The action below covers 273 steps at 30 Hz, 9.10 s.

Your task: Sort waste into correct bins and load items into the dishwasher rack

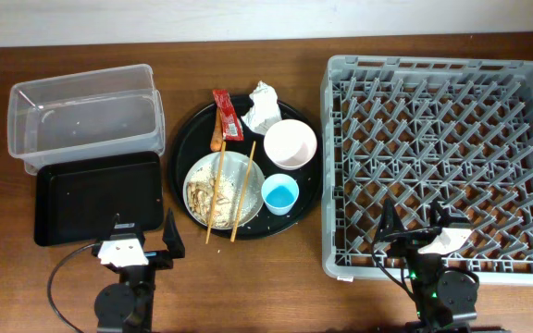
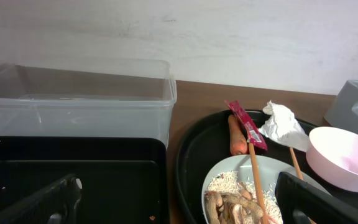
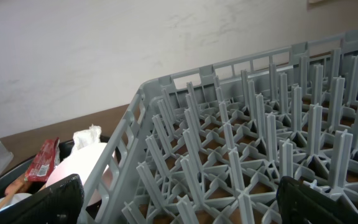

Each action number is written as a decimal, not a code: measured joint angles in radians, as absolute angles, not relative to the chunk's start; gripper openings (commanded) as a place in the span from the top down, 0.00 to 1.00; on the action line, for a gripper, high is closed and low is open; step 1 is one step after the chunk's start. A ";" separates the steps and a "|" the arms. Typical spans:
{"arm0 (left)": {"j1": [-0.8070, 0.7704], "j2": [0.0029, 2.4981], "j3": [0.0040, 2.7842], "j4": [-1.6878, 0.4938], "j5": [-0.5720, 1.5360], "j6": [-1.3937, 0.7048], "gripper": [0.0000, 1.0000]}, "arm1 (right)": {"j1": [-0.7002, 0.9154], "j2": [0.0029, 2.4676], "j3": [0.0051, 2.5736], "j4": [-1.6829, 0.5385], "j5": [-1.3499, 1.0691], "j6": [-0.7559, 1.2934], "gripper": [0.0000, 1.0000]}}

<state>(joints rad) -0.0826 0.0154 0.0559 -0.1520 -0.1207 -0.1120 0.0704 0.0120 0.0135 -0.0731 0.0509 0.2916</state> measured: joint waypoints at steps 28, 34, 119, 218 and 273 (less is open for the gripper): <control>-0.081 0.348 0.486 -0.263 0.136 -0.112 0.01 | 0.069 0.204 0.518 -0.558 -0.237 0.292 0.02; -0.123 1.337 1.491 -1.092 0.370 -0.070 0.01 | 0.068 0.958 1.229 -1.111 -0.287 0.292 0.02; -0.176 1.700 1.551 -1.201 0.969 0.172 0.01 | -0.394 1.039 1.271 -1.366 -0.163 0.247 0.54; 0.209 1.154 1.648 -1.395 0.047 -0.255 0.01 | 0.054 1.702 1.526 -1.029 1.058 0.442 0.96; 0.209 1.154 1.648 -1.417 0.047 -0.255 0.01 | 0.741 2.114 1.586 -0.781 -0.199 0.722 0.65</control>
